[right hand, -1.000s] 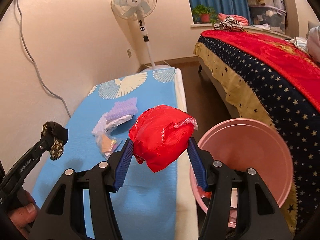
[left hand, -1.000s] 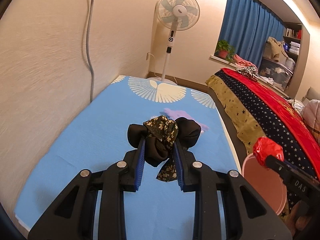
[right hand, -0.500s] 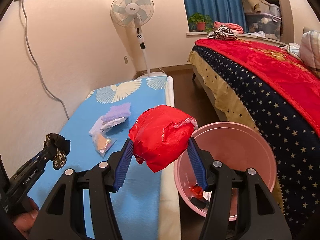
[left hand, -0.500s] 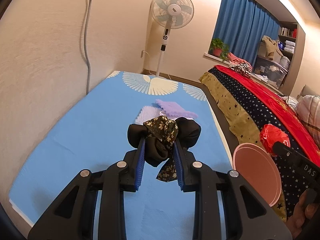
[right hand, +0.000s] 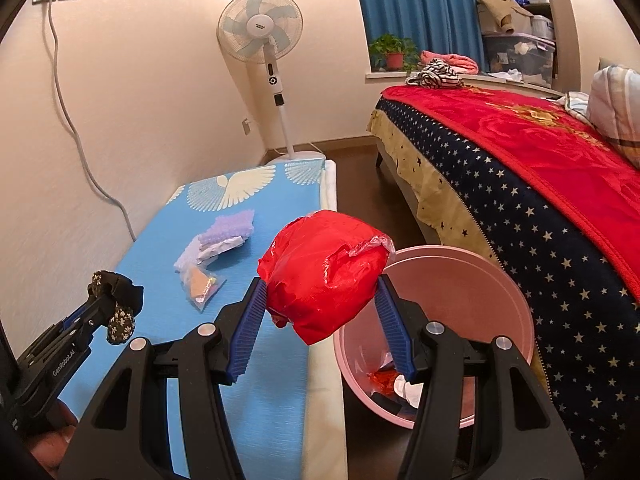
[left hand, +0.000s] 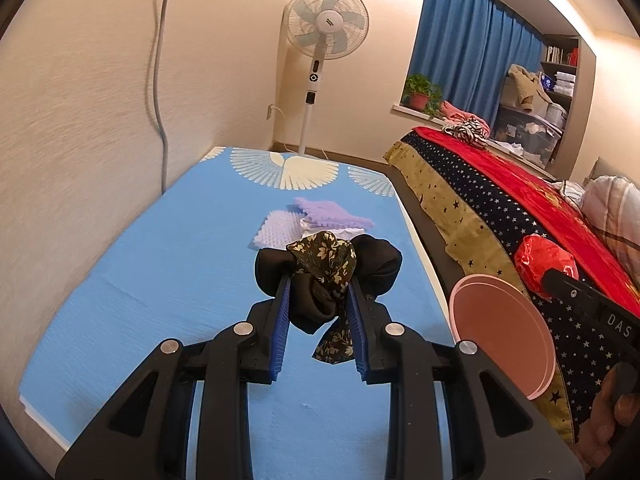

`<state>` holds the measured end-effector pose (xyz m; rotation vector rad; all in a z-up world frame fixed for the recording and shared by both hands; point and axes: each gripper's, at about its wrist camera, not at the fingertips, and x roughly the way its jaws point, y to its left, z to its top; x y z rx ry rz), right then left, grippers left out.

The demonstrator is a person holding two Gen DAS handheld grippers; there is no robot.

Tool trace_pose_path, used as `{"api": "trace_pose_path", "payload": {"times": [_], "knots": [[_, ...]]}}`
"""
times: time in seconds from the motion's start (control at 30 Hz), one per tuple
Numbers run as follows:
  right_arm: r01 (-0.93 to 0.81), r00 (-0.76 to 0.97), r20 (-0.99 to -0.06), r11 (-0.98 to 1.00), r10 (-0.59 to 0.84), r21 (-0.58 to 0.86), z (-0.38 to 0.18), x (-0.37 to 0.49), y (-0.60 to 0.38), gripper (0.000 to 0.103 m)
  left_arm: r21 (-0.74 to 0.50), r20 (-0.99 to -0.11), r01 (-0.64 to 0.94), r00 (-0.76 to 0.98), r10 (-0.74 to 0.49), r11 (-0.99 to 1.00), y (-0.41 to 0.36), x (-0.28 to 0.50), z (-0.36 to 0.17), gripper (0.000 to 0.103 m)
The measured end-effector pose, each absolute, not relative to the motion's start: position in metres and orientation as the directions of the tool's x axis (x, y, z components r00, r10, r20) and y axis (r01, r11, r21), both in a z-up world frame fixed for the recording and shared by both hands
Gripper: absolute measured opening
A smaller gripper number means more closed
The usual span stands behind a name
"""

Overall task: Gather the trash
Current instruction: 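Carry the black cloth and red bag over the pink bin with both tools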

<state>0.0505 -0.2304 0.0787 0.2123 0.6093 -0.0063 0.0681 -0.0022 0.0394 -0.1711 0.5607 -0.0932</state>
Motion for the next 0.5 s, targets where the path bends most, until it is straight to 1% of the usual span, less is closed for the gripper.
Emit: {"api": "trace_pose_path", "payload": {"times": [0.5], "knots": [[0.08,0.821,-0.569,0.976,0.05,0.202,0.0784,0.0521,-0.2347,0.056,-0.182,-0.526,0.045,0.839,-0.136,0.982,-0.0051,0.0701,0.0385,0.027]]}}
